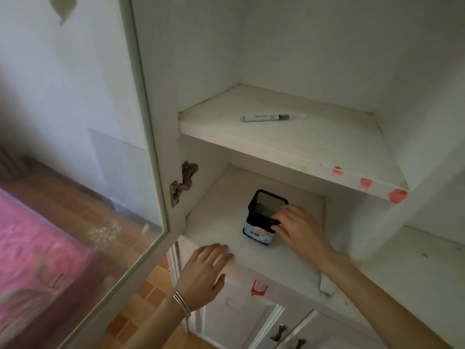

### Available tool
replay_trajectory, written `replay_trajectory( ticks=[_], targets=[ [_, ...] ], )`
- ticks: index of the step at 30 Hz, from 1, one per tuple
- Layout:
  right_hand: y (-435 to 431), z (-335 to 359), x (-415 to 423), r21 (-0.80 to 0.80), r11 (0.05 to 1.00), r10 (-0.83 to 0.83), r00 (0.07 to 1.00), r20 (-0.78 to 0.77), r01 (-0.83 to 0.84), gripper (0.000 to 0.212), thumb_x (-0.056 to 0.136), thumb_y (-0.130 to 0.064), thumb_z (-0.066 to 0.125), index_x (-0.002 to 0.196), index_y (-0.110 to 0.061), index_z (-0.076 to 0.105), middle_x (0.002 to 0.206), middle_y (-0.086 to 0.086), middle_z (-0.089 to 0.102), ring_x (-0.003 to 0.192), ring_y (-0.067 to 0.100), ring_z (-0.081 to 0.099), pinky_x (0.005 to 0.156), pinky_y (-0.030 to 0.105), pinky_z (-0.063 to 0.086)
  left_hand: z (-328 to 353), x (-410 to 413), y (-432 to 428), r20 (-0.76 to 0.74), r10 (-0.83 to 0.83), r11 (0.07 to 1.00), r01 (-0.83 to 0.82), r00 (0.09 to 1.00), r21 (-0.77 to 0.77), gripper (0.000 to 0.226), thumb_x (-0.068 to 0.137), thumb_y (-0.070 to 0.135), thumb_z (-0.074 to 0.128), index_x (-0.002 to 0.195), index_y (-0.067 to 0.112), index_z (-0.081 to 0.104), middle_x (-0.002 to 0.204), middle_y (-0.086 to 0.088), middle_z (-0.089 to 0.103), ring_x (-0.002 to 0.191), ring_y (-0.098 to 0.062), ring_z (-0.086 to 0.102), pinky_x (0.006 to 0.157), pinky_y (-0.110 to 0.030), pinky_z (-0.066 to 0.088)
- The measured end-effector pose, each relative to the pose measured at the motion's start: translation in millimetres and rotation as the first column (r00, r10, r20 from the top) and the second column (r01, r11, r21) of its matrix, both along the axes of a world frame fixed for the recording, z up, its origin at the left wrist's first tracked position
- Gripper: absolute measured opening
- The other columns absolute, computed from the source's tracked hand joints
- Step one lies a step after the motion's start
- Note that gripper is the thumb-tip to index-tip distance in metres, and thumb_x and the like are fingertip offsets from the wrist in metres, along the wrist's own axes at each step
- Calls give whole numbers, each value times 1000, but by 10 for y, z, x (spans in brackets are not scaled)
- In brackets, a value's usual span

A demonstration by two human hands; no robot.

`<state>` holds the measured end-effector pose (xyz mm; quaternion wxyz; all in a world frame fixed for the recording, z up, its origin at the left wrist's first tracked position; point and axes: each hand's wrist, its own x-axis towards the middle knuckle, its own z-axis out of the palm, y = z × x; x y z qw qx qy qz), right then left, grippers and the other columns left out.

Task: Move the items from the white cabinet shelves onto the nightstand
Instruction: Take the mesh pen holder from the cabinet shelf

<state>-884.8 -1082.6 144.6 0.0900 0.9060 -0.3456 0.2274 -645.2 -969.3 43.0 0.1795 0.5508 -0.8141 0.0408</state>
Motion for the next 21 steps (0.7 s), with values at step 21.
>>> replay_trajectory(
  ticks=[21],
  targets=[
    [2172,-352,1356,57,290,957,289,-32,-955,23,66,-15,81,84,-13,66,85,1,69,86,20,65,79,31,48,17,-878,4006,166,938,277,-947,303,160,58,71,43,52,125,22,55,126,-3,58,119,-24,52,102,-41,29]
  ],
)
